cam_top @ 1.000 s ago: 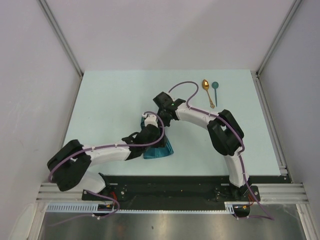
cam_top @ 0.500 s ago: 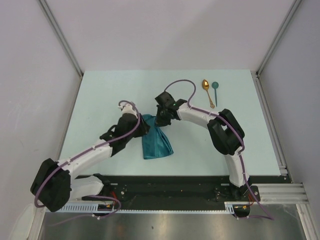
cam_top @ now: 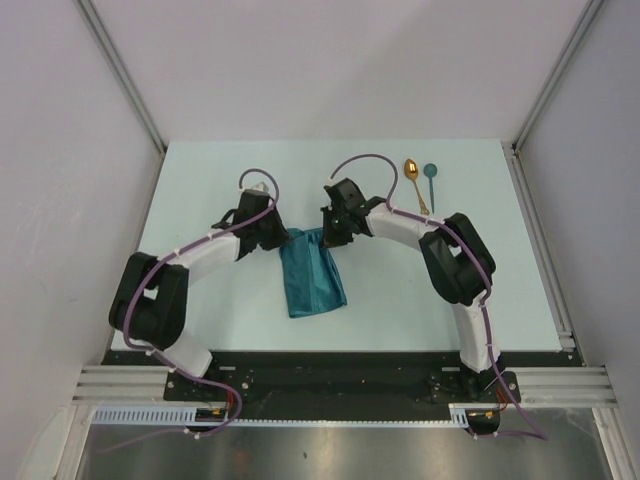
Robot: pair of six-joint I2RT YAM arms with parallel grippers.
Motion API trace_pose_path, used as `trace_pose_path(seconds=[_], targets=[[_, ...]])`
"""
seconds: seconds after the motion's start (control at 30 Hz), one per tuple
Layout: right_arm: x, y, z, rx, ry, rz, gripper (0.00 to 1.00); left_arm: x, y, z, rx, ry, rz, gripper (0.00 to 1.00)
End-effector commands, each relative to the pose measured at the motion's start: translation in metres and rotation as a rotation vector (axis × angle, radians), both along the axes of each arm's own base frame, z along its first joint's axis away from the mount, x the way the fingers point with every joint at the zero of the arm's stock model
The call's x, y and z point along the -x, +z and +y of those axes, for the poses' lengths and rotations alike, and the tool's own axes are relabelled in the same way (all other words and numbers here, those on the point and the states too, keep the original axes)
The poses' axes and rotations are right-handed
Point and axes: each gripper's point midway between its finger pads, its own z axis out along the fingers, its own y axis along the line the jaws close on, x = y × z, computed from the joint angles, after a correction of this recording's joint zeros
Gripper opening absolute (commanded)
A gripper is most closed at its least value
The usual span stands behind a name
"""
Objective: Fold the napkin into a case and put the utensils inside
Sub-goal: Fold the 2/3-rectangle-folded napkin at the center of the board.
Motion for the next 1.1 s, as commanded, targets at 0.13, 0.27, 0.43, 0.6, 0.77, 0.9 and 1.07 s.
trace_pose_path(seconds=[0.13,0.27,0.43,0.6,0.77,0.9,1.07], targets=[[-0.007,0.033,0.018,-0.018,0.079,-0.128,0.0,-0.027,-0.021,0.001,-0.038,0.012,0.006,0.0],[-0.008,0.034,0.023,0.037,0.09,-0.171,0.0,-0.033,-0.037,-0.002,-0.042,0.008,0.029,0.0],[-0.009,0.041,0.032,0.14,0.1,-0.243,0.0,-0.031,-0.048,-0.006,-0.015,0.007,0.036,0.0],[-0.006,0.034,0.043,0.243,0.11,-0.281,0.0,-0.029,-0.052,-0.011,0.02,0.006,0.031,0.0],[-0.002,0.033,0.057,0.244,0.07,-0.275,0.0,-0.024,-0.057,-0.012,0.041,0.007,0.034,0.0],[-0.002,0.021,0.052,0.233,-0.019,-0.213,0.0,-0.023,-0.052,-0.015,0.07,0.006,0.022,0.0],[-0.002,0.015,0.053,0.2,-0.04,-0.185,0.0,-0.019,-0.034,-0.018,0.103,-0.008,0.004,0.0]])
